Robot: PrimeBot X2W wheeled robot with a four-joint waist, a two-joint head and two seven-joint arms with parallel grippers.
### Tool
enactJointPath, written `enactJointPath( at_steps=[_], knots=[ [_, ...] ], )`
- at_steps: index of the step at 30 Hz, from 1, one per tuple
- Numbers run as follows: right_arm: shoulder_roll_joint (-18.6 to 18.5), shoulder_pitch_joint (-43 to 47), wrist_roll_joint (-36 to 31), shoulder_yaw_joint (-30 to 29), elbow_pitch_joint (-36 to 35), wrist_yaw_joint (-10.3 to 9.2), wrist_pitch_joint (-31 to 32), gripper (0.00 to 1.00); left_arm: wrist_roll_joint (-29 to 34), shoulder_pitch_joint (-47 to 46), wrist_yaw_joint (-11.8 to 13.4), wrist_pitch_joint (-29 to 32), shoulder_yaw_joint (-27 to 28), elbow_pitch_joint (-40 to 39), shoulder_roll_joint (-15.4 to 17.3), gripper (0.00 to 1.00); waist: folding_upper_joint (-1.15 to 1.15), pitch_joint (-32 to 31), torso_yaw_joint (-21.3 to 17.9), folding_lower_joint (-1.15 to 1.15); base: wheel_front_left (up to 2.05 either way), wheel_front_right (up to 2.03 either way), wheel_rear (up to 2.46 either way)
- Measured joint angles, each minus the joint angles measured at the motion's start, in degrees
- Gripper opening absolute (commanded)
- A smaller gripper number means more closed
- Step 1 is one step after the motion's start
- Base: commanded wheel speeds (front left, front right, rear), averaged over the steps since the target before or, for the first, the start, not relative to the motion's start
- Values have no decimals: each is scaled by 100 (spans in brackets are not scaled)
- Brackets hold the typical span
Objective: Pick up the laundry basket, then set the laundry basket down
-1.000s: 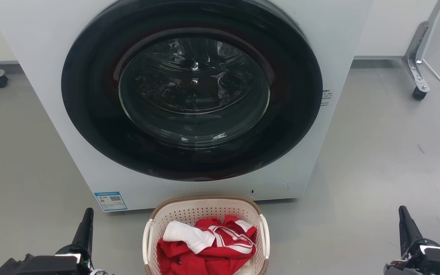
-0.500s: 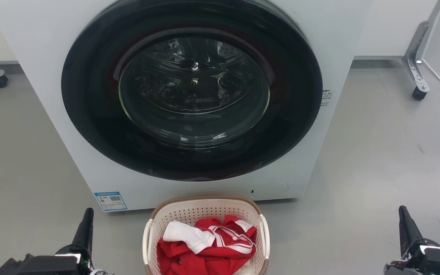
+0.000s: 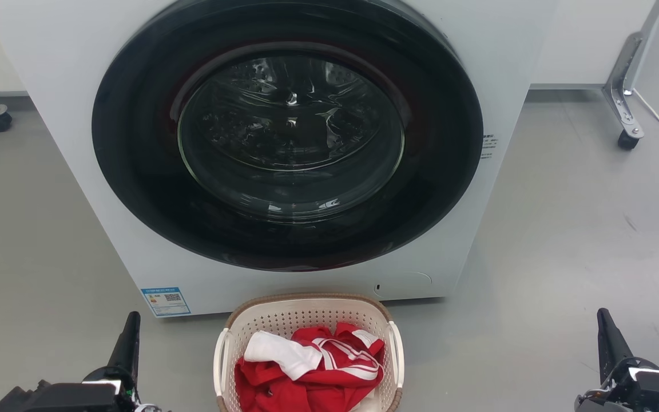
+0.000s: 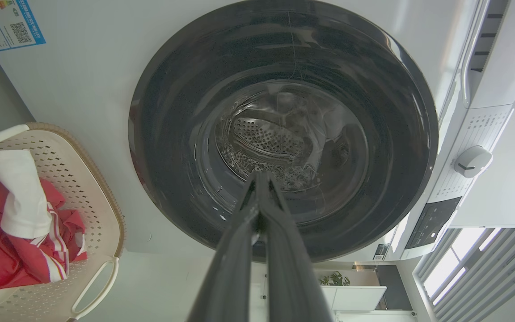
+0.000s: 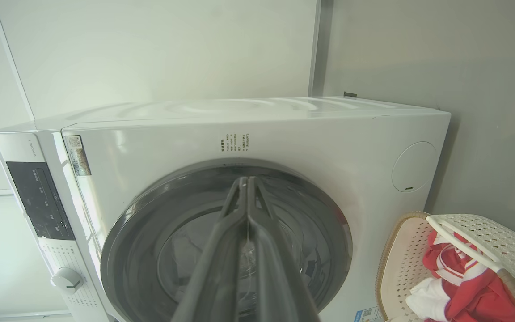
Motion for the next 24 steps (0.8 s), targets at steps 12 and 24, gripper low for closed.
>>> enactJointPath(
  at_steps=[12, 24],
  knots=[
    [0, 0, 1, 0, 0, 0, 0, 0, 0, 0, 0, 0, 0, 0, 0, 0, 0, 0, 0, 0, 0, 0, 0],
    [0, 0, 1, 1, -1, 0, 0, 0, 0, 0, 0, 0, 0, 0, 0, 0, 0, 0, 0, 0, 0, 0, 0]
  ],
)
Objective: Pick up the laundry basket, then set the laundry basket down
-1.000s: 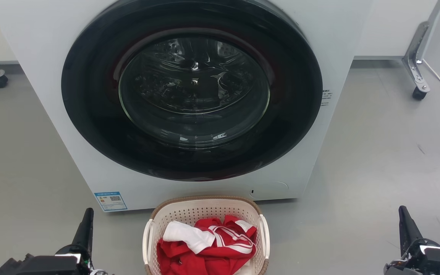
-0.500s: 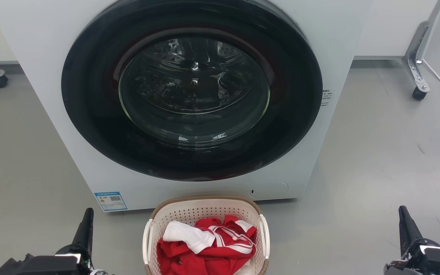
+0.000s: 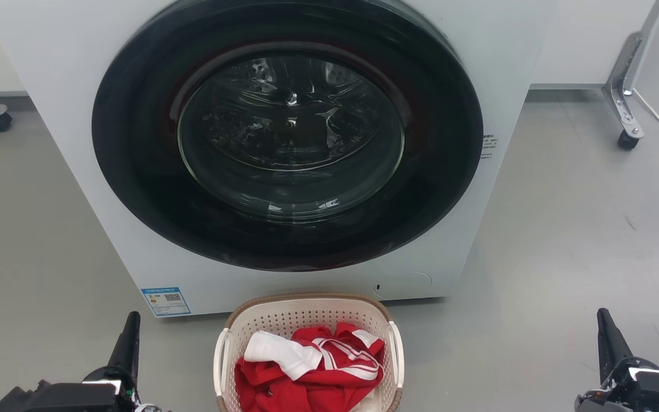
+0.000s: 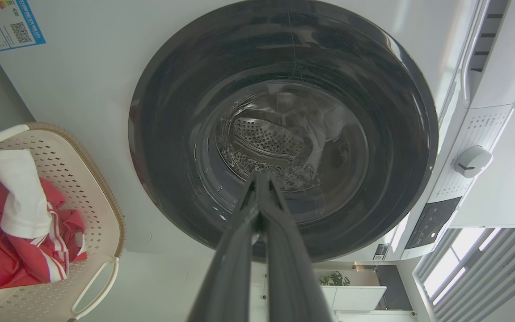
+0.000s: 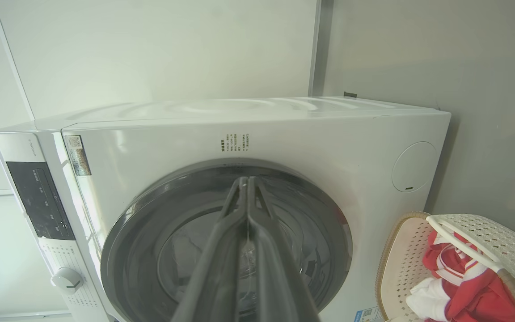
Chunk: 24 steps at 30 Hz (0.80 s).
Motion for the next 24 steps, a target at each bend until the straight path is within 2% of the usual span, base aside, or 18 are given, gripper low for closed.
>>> enactJointPath(
  at_steps=[24],
  knots=[
    [1, 0, 0, 0, 0, 0, 0, 0, 0, 0, 0, 0, 0, -1, 0, 0, 0, 1, 0, 0, 0, 0, 0]
  ],
)
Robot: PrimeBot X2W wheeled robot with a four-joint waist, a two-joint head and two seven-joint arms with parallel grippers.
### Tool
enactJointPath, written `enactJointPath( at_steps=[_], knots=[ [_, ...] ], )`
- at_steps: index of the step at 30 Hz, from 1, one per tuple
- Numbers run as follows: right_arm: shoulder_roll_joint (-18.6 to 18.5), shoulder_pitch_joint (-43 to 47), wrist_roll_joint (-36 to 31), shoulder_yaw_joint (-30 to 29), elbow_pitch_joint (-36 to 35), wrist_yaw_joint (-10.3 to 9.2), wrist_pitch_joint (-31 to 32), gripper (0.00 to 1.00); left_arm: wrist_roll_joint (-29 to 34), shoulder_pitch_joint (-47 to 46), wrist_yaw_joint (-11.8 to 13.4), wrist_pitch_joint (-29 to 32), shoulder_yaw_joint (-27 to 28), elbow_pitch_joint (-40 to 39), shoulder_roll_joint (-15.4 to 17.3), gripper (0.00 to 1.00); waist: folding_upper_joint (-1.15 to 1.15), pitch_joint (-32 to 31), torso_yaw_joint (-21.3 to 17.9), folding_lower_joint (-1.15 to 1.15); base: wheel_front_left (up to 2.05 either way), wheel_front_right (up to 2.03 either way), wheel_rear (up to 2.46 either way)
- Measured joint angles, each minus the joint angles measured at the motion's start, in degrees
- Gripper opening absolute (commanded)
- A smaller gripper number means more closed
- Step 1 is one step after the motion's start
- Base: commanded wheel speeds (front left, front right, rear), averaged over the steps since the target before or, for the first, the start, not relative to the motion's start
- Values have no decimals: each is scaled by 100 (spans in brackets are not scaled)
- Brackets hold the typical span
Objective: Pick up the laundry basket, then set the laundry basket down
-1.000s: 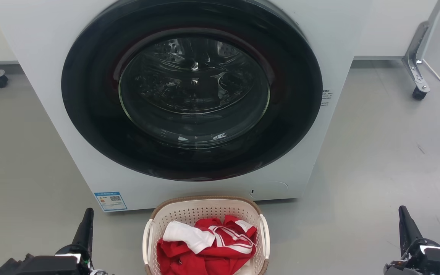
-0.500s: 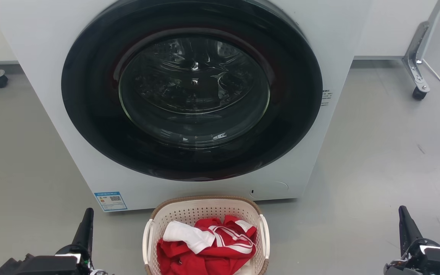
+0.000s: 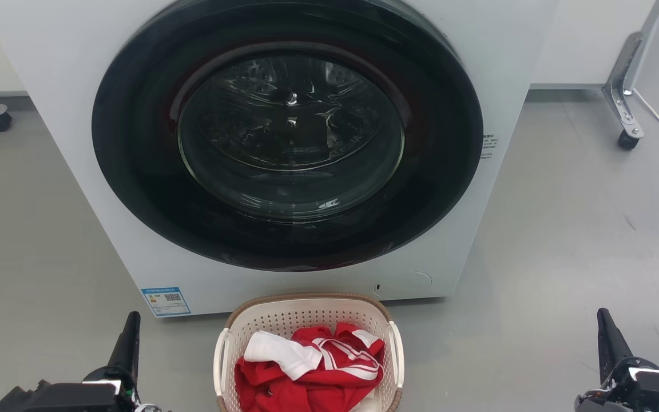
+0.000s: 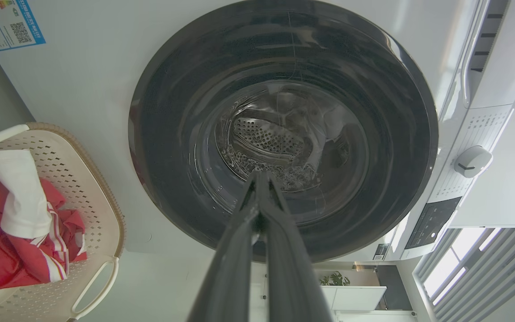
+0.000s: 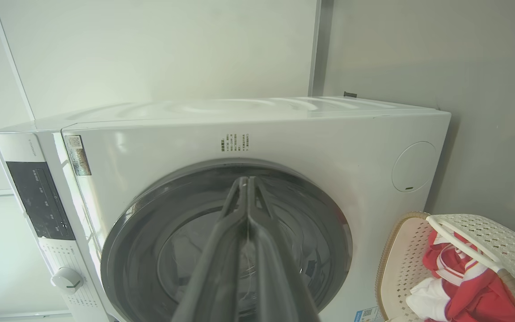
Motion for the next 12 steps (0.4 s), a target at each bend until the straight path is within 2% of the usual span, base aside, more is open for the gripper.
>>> enactJointPath(
  at_steps=[12],
  knots=[
    [0, 0, 0, 0, -1, 0, 0, 0, 0, 0, 0, 0, 0, 0, 0, 0, 0, 0, 0, 0, 0, 0, 0]
  ],
)
